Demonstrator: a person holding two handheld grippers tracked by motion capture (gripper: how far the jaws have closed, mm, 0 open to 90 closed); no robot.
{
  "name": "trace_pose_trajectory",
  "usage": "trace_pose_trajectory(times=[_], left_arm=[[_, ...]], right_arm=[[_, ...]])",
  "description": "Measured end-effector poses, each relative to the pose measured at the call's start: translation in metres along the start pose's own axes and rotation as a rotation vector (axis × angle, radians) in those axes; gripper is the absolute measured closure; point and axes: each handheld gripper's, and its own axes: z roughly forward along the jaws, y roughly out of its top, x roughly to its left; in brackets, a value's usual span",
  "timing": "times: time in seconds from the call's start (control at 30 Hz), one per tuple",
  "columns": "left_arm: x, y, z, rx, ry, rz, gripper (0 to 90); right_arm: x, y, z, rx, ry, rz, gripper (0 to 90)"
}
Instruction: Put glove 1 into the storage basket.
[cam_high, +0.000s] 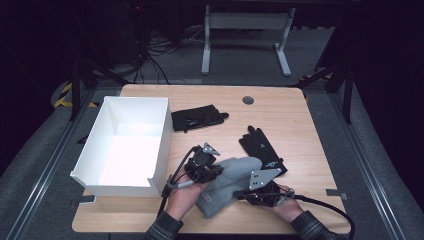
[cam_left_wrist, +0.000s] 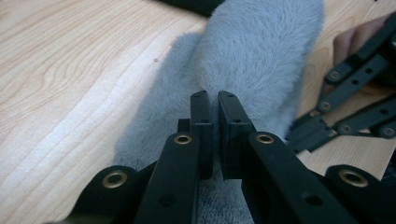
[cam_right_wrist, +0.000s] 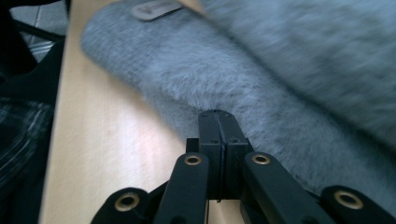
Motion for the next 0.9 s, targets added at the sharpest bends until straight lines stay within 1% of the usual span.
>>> trace_pose_trajectory(times=[0.1, 0.17, 0.2, 0.23, 0.3, 0.4, 0.47, 0.53, 0.57, 0.67, 0.8, 0.9], left_arm=[[-0.001, 0.000, 0.001, -0.002, 0.009, -0.010, 86.5], [-0.001, 0.000, 0.000, -0.004, 0.010, -0.017, 86.5], [-0.002, 0.000, -0.001, -0.004, 0.010, -0.020, 86.4], [-0.003, 0.000, -0.001, -0.002, 0.010, -0.017, 86.3], [-0.006, -0.001, 0.001, -0.003, 0.003, -0.015, 86.0], [-0.009, -0.002, 0.005, -0.003, 0.009, 0.005, 84.3], [-0.009, -0.002, 0.004, -0.012, 0.009, 0.011, 80.6], [-0.007, -0.002, 0.002, -0.023, -0.001, 0.015, 76.7], [-0.006, -0.001, 0.001, -0.030, -0.005, 0.017, 74.6], [-0.002, -0.001, -0.004, -0.048, -0.014, 0.022, 72.2], [0.003, -0.002, -0.011, -0.061, 0.000, 0.023, 70.2], [0.004, -0.006, -0.016, -0.064, 0.004, 0.031, 65.1]], right_arm=[[-0.009, 0.001, 0.002, -0.006, -0.030, 0.010, 90.0], [-0.015, 0.001, 0.001, -0.011, -0.058, 0.007, 90.0], [-0.017, 0.001, 0.001, -0.012, -0.065, 0.016, 90.0], [-0.020, 0.002, 0.000, -0.016, -0.072, 0.014, 90.0], [-0.021, 0.002, -0.001, -0.014, -0.076, 0.024, 90.0], [-0.021, 0.002, -0.003, -0.015, -0.080, 0.025, 90.0], [-0.021, 0.002, -0.004, -0.015, -0.083, 0.027, 90.0], [-0.021, 0.002, -0.006, -0.016, -0.083, 0.033, 90.0], [-0.021, 0.001, -0.008, -0.017, -0.079, 0.035, 88.2], [-0.018, 0.002, -0.014, -0.018, -0.081, 0.034, 86.5], [-0.014, 0.003, -0.020, -0.030, -0.070, 0.035, 84.1], [-0.011, 0.002, -0.021, -0.026, -0.061, 0.035, 82.5]])
